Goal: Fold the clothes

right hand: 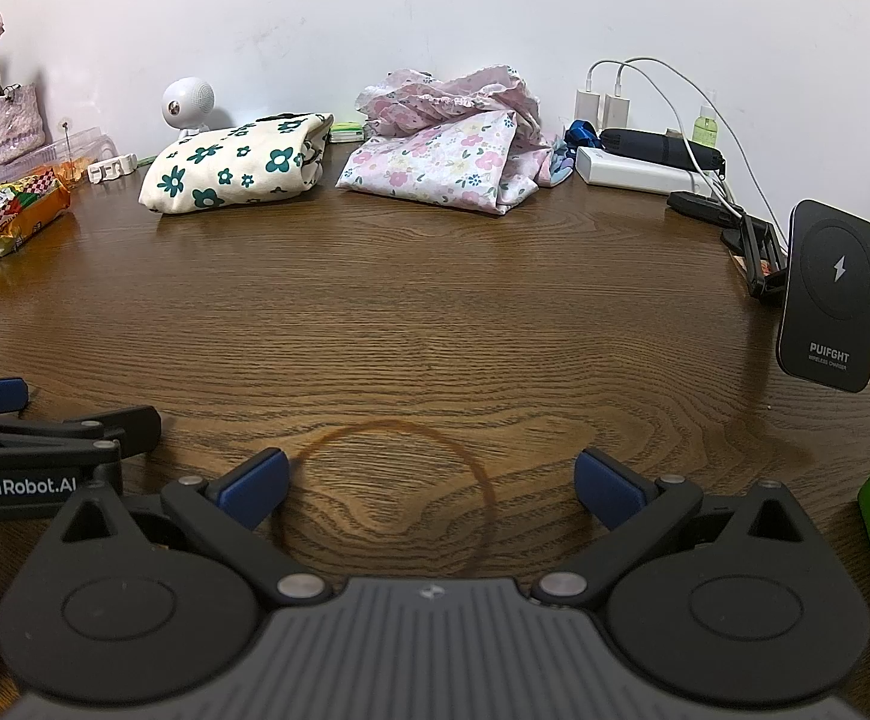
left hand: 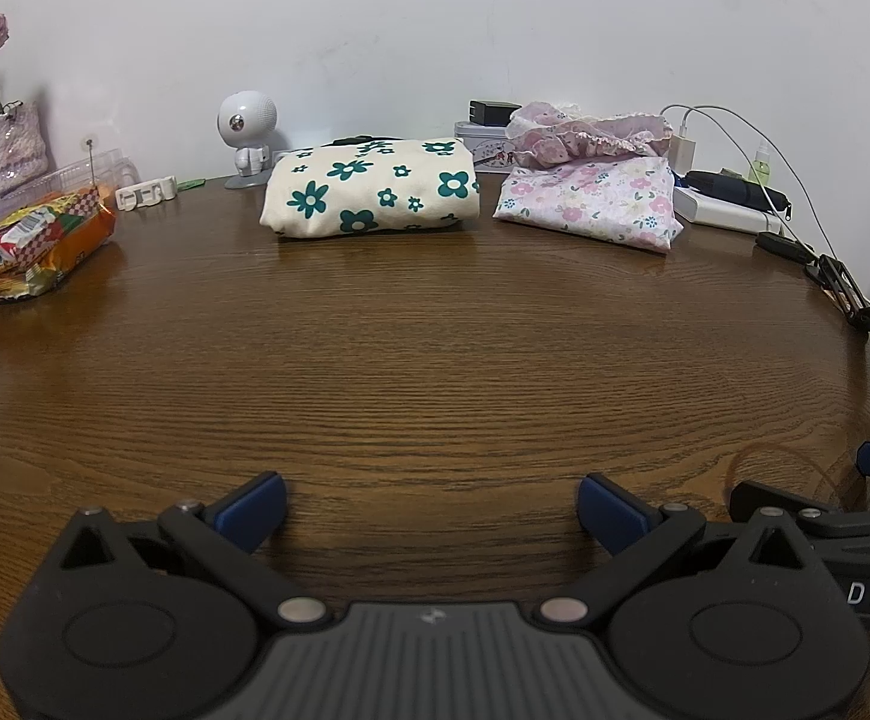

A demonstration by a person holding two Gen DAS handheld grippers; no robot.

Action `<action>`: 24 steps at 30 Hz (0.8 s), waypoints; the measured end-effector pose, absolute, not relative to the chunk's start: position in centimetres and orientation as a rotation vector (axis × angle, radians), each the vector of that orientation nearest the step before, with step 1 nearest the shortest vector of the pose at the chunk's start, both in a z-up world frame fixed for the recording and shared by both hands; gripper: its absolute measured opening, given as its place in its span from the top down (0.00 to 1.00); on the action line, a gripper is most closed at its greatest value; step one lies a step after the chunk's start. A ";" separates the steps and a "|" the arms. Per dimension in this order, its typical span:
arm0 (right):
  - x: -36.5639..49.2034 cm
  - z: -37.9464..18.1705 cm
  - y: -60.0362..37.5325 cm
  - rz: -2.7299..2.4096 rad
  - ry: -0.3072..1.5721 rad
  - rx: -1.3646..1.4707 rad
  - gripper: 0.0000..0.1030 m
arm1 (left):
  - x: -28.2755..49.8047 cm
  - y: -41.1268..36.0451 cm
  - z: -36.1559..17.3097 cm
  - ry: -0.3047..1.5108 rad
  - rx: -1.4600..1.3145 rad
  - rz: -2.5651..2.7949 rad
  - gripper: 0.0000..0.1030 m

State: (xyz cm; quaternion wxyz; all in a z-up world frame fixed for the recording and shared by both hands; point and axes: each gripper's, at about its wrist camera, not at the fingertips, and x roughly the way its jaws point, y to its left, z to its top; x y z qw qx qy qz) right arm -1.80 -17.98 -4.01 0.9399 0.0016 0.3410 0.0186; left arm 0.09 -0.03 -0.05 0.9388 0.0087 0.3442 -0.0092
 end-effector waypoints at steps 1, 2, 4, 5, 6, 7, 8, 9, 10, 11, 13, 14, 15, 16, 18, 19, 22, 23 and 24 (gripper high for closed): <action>-1.8 -4.0 -18.0 0.038 0.696 0.003 0.00 | 0.1 0.0 0.0 0.703 0.018 -0.019 0.00; -1.8 -4.0 -18.0 0.038 0.696 0.003 0.00 | 0.1 0.0 0.0 0.703 0.018 -0.019 0.00; -1.8 -4.0 -18.0 0.038 0.696 0.003 0.00 | 0.1 0.0 0.0 0.703 0.018 -0.019 0.00; -1.8 -4.0 -18.0 0.038 0.696 0.003 0.00 | 0.1 0.0 0.0 0.703 0.018 -0.019 0.00; -1.8 -4.0 -18.0 0.038 0.696 0.003 0.00 | 0.1 0.0 0.0 0.703 0.018 -0.019 0.00; -1.8 -4.0 -18.0 0.038 0.696 0.003 0.00 | 0.1 0.0 0.0 0.703 0.018 -0.020 0.00; -1.8 -4.0 -18.0 0.038 0.696 0.003 0.00 | 0.1 0.0 0.0 0.703 0.019 -0.020 0.00; -1.8 -4.0 -18.0 0.038 0.696 0.003 0.00 | 0.1 0.0 0.0 0.703 0.019 -0.021 0.00; -1.8 -4.0 -18.0 0.038 0.696 0.003 0.00 | 0.2 0.0 -0.1 0.703 0.018 -0.021 0.00; -1.8 -4.0 -18.0 0.038 0.696 0.003 0.00 | 0.2 0.0 -0.1 0.703 0.018 -0.022 0.00; -1.8 -4.0 -17.9 0.037 0.696 0.003 0.00 | 0.2 0.0 -0.1 0.704 0.018 -0.022 0.00; -1.8 -4.0 -17.9 0.037 0.696 0.003 0.00 | 0.2 0.0 -0.1 0.704 0.019 -0.023 0.00; -1.8 -4.0 -17.9 0.037 0.696 0.004 0.00 | 0.2 0.0 -0.1 0.704 0.020 -0.023 0.00; -1.8 -4.0 -17.9 0.035 0.696 0.005 0.00 | 0.2 -0.1 -0.1 0.704 0.021 -0.022 0.00; -1.8 -4.0 -17.9 0.026 0.695 0.010 0.00 | 0.3 0.0 -0.1 0.704 0.020 -0.021 0.00; -1.9 -4.0 -17.8 0.016 0.695 0.014 0.00 | 0.3 0.0 -0.1 0.704 0.020 -0.021 0.00; -1.9 -4.0 -17.7 0.009 0.695 0.017 0.00 | 0.4 0.0 -0.1 0.705 0.019 -0.019 0.00; -1.9 -4.0 -17.7 0.009 0.695 0.017 0.00 | 0.4 0.0 -0.1 0.705 0.019 -0.019 0.00; -1.9 -4.0 -17.7 0.008 0.695 0.017 0.00 | 0.4 0.0 -0.1 0.705 0.020 -0.019 0.00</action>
